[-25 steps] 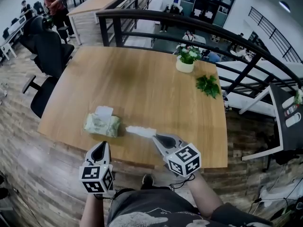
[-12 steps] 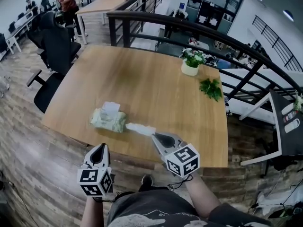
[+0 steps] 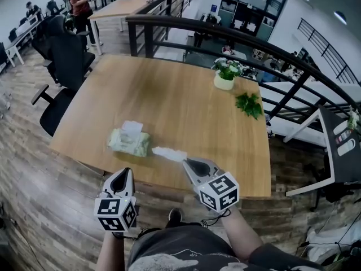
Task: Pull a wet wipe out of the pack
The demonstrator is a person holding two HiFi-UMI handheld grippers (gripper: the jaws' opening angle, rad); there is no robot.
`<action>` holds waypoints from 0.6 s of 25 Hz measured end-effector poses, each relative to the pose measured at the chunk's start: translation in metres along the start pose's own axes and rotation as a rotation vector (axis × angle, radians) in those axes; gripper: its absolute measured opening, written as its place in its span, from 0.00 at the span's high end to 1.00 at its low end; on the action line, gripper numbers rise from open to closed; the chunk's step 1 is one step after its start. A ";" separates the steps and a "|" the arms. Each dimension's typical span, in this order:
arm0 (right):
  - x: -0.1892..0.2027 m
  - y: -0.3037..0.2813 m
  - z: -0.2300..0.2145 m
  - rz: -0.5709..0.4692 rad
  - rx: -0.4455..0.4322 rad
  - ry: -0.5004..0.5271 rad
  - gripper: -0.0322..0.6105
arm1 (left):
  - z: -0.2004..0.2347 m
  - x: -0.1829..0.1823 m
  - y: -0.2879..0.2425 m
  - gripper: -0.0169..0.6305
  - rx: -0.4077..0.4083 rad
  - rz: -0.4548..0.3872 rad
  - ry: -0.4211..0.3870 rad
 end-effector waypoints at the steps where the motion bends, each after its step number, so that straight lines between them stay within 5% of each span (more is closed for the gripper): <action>1: 0.000 0.000 0.000 -0.001 0.001 0.002 0.90 | -0.001 0.000 0.000 0.95 0.002 -0.001 0.001; 15: -0.006 0.001 -0.003 -0.025 0.009 0.007 0.90 | 0.000 -0.004 -0.008 0.95 0.013 -0.014 0.003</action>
Point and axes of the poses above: the fingertips, and each gripper's own axes: y backward along the fingers, z to its left, x out of its underside, the point moved 1 cm from there along y, backward along the fingers, and after that the axes turned 7 degrees about y, right-handed, at the moved point
